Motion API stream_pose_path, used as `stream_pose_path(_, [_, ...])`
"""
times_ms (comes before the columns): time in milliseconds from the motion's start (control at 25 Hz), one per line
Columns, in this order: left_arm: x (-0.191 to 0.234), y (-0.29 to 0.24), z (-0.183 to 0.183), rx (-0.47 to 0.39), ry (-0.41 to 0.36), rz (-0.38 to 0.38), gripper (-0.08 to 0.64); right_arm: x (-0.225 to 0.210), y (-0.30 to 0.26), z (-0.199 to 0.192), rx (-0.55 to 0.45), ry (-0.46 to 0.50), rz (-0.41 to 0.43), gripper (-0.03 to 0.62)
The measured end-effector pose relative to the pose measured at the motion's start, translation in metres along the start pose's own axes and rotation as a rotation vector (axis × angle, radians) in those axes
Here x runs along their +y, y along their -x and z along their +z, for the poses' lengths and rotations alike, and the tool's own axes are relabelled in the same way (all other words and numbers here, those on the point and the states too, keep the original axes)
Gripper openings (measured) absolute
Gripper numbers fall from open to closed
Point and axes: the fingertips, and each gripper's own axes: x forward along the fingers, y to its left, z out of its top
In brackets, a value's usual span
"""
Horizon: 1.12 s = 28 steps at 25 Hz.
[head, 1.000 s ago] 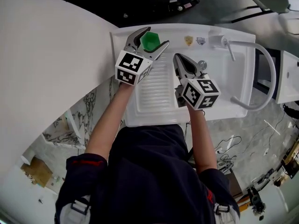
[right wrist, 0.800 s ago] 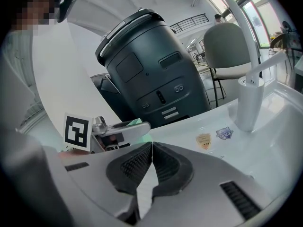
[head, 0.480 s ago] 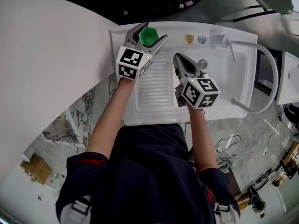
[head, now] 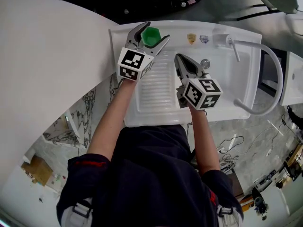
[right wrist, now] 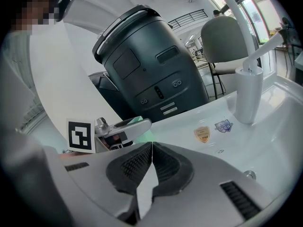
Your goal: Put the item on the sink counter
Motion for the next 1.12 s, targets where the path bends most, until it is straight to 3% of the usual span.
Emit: stream_pose_path(1120, [-0.0034,0.001,0.0054,-0.034,-0.032,0.024,0.379,-0.0048,0.0,-0.0037,0.016,-0.013,-0.003,0.034])
